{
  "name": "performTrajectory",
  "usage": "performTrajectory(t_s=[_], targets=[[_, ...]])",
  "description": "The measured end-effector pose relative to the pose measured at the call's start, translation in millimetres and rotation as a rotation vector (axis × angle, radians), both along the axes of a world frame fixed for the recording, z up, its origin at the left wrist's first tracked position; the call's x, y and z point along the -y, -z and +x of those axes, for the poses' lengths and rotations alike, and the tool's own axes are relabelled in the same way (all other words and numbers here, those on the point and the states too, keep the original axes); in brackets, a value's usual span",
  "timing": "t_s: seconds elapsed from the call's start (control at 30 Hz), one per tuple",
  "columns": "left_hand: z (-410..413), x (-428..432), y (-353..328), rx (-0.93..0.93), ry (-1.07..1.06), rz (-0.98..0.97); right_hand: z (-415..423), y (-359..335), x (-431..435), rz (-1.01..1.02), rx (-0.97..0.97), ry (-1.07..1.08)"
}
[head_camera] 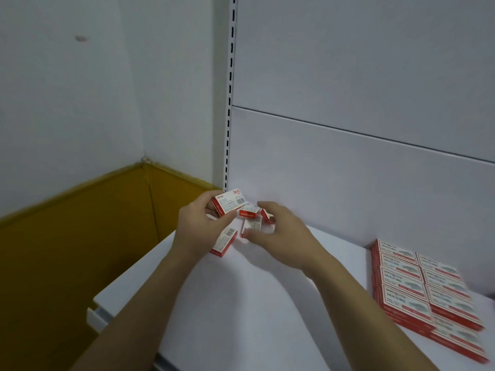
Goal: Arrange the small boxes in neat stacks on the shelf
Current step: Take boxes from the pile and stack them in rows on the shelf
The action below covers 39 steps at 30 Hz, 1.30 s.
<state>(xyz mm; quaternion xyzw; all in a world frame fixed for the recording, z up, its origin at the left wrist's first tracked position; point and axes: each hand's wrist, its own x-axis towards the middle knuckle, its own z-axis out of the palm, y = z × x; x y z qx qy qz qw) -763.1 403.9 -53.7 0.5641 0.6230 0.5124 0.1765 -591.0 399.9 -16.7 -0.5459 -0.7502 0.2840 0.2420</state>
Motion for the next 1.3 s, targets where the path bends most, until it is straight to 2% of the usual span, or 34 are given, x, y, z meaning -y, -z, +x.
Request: performTrajectory(t_s=[0.13,0.3,0.5,0.73,0.9,1.13,1.3], targets=[[17,11,-16,0.061,0.098,-0.005,19,-20,6,0.029,-0.103,0.072],[48,17,-26,0.217,0.329,0.001,54,-31,22,0.066,-0.115,0.138],[110,23,-34,0.228,0.597,0.025,107,-34,50,0.134,-0.151,0.273],[195,38,-41,0.09,0.776,0.109,170,-36,90,0.182,-0.167,0.467],[246,50,-33,0.047,0.805,0.209,206,-27,109,0.171,-0.256,0.588],[262,53,-3,-0.149,0.792,0.3,230,3,121,0.063,-0.487,0.565],[251,50,3,-0.263,0.789,0.353,231,12,121,0.054,-0.54,0.493]])
